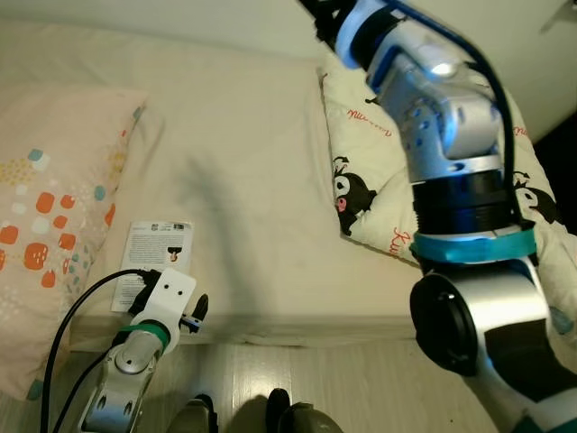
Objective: Clean up the room
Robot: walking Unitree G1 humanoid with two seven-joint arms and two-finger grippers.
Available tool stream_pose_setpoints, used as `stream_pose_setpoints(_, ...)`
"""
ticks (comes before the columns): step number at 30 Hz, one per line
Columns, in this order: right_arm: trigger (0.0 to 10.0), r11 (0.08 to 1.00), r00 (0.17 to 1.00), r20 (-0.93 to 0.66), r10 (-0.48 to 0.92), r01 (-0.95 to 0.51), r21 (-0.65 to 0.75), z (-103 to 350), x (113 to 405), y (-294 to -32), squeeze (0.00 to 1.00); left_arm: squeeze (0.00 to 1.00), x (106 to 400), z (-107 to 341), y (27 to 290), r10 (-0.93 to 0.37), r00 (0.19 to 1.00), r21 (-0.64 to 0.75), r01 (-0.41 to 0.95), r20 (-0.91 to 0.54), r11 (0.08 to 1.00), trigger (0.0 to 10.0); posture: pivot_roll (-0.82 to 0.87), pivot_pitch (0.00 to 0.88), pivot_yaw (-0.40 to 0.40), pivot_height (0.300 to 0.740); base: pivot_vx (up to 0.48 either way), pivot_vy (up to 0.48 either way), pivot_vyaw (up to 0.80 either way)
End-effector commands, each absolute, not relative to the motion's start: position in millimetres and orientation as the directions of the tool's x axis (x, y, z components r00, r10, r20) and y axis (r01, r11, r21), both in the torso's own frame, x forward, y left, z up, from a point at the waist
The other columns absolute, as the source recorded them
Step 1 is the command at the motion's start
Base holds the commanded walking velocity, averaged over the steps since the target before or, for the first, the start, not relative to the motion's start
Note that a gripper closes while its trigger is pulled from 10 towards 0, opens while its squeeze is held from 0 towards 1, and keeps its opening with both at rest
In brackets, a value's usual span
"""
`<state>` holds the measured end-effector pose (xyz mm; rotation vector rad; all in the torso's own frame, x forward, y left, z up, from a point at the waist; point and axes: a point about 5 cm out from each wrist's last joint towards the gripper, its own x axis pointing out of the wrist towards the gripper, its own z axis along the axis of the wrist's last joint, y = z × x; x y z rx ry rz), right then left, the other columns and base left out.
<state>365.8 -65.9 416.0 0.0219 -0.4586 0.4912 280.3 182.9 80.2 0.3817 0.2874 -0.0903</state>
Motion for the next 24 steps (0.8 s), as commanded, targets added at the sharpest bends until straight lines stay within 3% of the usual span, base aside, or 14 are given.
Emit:
stream_pose_setpoints(1,10.0,0.884,0.775,0.453,0.441,-0.463,-0.067,424.2,361.1,-70.1,0.00,0.00,273.9,73.3,179.6,-0.046,0.944,0.343,0.163,-0.326,0.925,10.0,0.16,0.273,-0.125,0.740,0.000,0.000,0.00)
stream_pose_setpoints(11,10.0,0.884,0.795,0.417,0.440,-0.465,-0.046,397.8,353.4,-77.7,0.00,0.00,272.4,72.1,181.2,-0.044,0.943,0.343,0.164,-0.331,0.925,10.0,0.17,0.261,-0.111,0.740,0.000,0.000,0.00)
stream_pose_setpoints(13,10.0,0.888,0.811,0.386,0.440,-0.458,-0.049,382.3,352.8,-79.1,0.00,0.00,270.9,70.7,181.6,-0.044,0.941,0.343,0.166,-0.336,0.924,10.0,0.17,0.252,-0.110,0.740,0.000,0.000,0.00)
stream_pose_setpoints(16,10.0,0.911,0.883,0.226,0.413,-0.406,-0.076,304.6,353.9,-87.3,0.00,0.00,264.9,62.7,185.7,-0.037,0.932,0.349,0.172,-0.361,0.921,10.0,0.17,0.230,-0.102,0.740,0.000,0.000,0.00)
stream_pose_setpoints(23,10.0,0.919,0.903,0.176,0.393,-0.388,-0.062,277.4,354.3,-92.0,0.00,0.00,262.8,59.1,186.7,-0.036,0.927,0.353,0.177,-0.372,0.919,10.0,0.16,0.220,-0.098,0.740,0.000,0.000,0.00)
stream_pose_setpoints(24,10.0,0.936,0.929,0.109,0.352,-0.350,-0.043,247.9,356.0,-99.2,0.00,0.00,260.8,55.8,186.9,-0.035,0.923,0.356,0.183,-0.383,0.916,10.0,0.17,0.207,-0.096,0.740,0.000,0.000,0.00)
